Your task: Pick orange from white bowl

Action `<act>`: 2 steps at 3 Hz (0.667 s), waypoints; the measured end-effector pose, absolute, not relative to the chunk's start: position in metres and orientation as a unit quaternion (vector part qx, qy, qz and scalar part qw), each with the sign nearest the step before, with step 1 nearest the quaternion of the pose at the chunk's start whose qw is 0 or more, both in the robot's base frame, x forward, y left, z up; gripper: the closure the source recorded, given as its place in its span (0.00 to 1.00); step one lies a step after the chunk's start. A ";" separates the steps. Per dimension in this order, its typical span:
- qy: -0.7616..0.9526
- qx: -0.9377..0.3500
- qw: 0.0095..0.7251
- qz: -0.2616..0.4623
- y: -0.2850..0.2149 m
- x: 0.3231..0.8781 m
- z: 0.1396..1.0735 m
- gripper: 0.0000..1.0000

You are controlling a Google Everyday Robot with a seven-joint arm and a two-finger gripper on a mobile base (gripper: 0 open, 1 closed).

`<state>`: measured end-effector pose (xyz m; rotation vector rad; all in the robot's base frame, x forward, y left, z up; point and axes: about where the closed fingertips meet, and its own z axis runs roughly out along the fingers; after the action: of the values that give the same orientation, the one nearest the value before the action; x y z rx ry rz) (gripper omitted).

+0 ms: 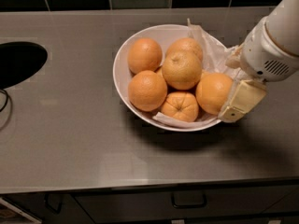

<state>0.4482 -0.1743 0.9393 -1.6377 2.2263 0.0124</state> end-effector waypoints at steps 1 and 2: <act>0.793 -0.577 0.194 0.011 -0.171 0.449 0.935 0.29; 0.796 -0.571 0.201 0.017 -0.169 0.450 0.932 0.30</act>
Offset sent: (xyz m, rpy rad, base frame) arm 0.0053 0.0076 -0.0160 0.0652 -0.0008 -0.0314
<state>0.4500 -0.1687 0.9316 -1.5949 2.2230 0.0464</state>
